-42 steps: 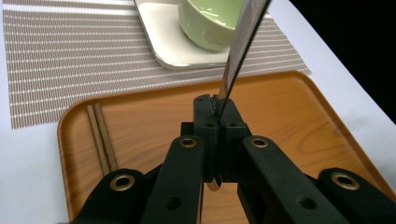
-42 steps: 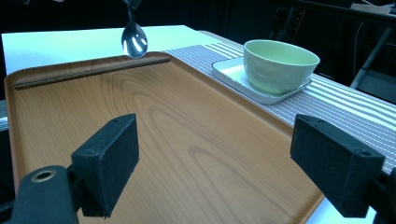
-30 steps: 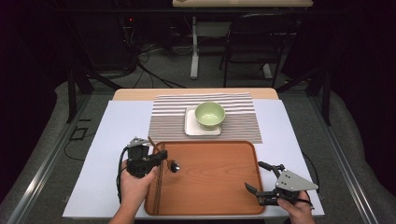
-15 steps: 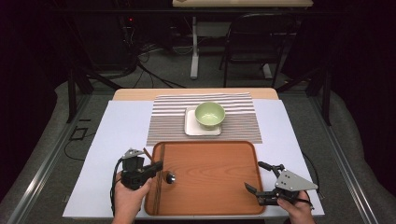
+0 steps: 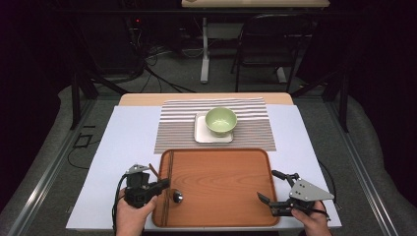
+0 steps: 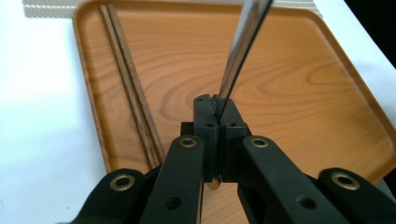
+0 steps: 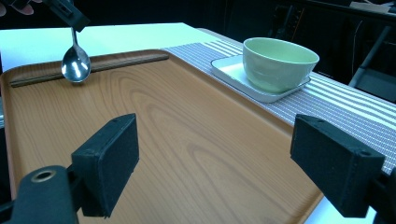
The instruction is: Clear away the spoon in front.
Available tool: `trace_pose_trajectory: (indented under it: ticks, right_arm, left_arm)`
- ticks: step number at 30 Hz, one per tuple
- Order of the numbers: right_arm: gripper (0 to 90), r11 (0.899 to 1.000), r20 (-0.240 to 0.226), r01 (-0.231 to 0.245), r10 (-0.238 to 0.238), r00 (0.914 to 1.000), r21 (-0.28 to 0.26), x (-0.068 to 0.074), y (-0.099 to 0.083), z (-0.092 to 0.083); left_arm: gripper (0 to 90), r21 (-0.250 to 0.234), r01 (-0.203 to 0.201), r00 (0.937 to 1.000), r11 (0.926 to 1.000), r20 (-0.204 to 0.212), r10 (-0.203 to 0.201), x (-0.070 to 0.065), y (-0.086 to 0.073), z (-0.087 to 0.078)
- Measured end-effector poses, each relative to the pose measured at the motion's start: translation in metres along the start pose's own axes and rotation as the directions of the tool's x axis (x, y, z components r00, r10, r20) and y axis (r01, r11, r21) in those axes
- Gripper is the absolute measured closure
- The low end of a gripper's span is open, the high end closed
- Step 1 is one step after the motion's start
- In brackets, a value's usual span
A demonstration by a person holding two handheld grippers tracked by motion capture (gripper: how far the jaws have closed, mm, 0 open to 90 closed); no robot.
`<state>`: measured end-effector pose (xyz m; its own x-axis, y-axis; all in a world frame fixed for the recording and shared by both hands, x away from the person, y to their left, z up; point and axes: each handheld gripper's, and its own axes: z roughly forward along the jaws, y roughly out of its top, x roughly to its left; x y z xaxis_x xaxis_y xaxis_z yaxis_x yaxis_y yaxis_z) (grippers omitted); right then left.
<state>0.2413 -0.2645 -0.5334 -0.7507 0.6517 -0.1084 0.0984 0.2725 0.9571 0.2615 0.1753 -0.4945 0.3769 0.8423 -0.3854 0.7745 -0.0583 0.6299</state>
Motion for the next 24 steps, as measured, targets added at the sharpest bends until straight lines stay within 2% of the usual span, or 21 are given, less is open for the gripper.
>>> trace_pose_trajectory:
  ticks: [9, 18, 24]
  right_arm:
    - [14.9, 1.000, 0.000, -0.002, 0.002, 1.0000, 0.001, 0.000, 0.000, 0.000]
    - [14.9, 1.000, 0.000, -0.003, 0.003, 1.0000, 0.001, 0.000, 0.000, 0.000]
    - [14.9, 1.000, 0.000, -0.003, 0.003, 1.0000, 0.001, 0.000, 0.000, 0.000]
  left_arm:
    - [89.4, 0.070, -0.005, 0.9999, 0.9975, 0.014, 0.004, -0.003, 0.001, 0.004]
    - [88.9, 0.106, 0.003, 0.9999, 0.9944, 0.015, -0.005, 0.002, 0.007, 0.010]
    - [87.7, 0.124, -0.005, 0.9999, 0.9923, 0.010, 0.004, 0.005, 0.013, 0.015]
